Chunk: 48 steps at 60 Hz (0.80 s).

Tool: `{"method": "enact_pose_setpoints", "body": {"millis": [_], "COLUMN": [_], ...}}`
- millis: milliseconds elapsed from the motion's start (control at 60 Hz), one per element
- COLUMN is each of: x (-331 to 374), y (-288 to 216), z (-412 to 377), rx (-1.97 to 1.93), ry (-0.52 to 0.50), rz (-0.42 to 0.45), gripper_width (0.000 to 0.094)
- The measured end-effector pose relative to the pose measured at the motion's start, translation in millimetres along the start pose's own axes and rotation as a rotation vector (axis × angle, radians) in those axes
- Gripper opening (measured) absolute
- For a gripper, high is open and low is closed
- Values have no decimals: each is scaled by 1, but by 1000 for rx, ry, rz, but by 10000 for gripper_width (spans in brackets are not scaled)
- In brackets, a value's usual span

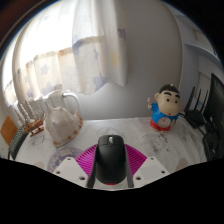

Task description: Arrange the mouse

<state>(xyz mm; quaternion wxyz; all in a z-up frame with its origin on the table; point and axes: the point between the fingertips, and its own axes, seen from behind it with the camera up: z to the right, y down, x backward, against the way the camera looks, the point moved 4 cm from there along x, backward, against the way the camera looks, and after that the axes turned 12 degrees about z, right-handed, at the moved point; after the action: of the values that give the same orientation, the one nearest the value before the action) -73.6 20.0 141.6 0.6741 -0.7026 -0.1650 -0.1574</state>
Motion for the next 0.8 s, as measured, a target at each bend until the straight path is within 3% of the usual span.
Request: {"method": "enact_pose_setpoints", "body": {"millis": [200, 400, 533, 567, 617, 800], "x": [1, -20, -21, -18, -9, 75], "y": [43, 117, 137, 131, 118, 55], "z": [-115, -158, -166, -165, -164, -155], "rx": [-12, 24, 38, 46, 40, 13], "ry": [-65, -31, -34, -31, -22, 36], "rz": [-27, -113, -159, -154, -143, -176], "gripper_width": [448, 450, 547, 645, 869, 854]}}
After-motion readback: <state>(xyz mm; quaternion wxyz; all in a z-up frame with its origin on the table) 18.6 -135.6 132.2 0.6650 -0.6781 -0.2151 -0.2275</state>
